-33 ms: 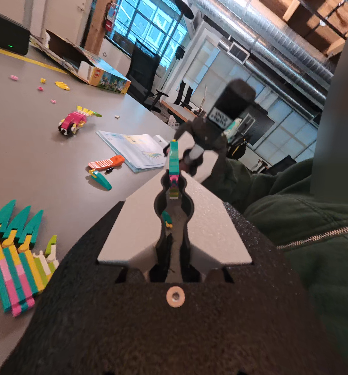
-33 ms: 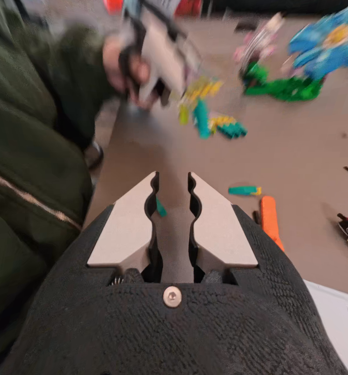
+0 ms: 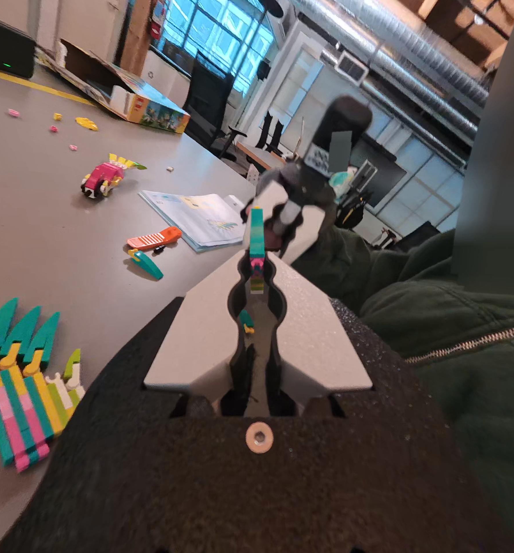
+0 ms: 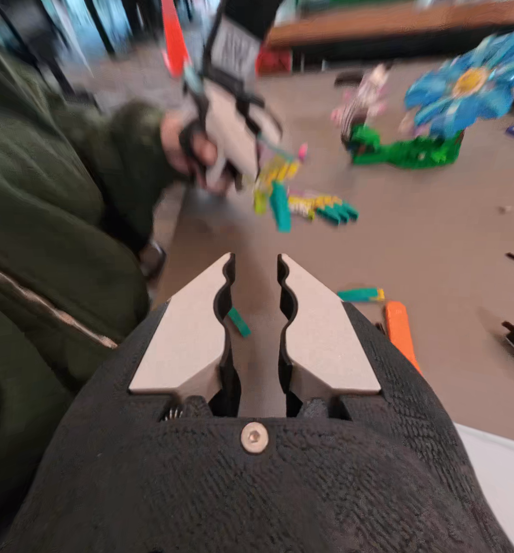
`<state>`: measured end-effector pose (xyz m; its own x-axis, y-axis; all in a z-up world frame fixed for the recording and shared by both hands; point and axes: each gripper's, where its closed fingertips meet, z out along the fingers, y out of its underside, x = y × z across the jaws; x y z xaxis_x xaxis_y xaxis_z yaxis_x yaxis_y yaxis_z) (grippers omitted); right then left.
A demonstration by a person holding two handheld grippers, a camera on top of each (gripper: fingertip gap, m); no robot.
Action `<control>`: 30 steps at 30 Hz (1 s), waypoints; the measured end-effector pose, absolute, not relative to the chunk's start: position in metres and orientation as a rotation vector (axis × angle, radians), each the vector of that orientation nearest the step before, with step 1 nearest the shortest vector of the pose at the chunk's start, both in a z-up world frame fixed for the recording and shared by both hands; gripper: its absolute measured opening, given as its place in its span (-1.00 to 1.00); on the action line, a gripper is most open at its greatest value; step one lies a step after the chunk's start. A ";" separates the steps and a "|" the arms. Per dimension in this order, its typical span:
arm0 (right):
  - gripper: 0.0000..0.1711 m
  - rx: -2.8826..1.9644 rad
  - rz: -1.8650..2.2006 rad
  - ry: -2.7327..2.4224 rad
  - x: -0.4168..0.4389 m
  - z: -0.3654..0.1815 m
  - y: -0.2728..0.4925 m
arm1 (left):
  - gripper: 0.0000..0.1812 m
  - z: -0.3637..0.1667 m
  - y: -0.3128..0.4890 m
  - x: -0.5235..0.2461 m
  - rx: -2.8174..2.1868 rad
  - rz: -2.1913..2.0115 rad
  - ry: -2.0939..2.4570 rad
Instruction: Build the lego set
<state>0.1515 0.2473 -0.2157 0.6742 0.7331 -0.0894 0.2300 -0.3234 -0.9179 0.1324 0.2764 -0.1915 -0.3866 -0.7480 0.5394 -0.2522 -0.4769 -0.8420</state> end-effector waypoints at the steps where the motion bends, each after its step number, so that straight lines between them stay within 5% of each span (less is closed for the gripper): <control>1: -0.69 -1.828 0.697 -0.677 0.152 -0.200 0.250 | -0.94 -0.192 0.271 0.132 -1.462 -1.921 1.393; 8: -0.90 -1.797 0.868 -0.578 0.143 -0.184 0.254 | -0.94 -0.196 0.248 0.137 -1.413 -1.899 1.547; 19: -0.93 -1.679 1.034 -0.449 0.146 -0.164 0.254 | -0.79 -0.173 0.247 0.145 -1.368 -2.089 1.367; 23: -0.93 -1.654 1.038 -0.455 0.144 -0.161 0.254 | -0.94 -0.170 0.244 0.147 -1.346 -2.122 1.338; 26: -0.66 -1.571 0.939 -0.546 0.156 -0.154 0.246 | -0.94 -0.174 0.254 0.144 -1.431 -2.118 1.308; 30: -0.61 -1.841 0.661 -0.912 0.164 -0.223 0.233 | -0.94 -0.181 0.273 0.133 -1.480 -2.031 1.289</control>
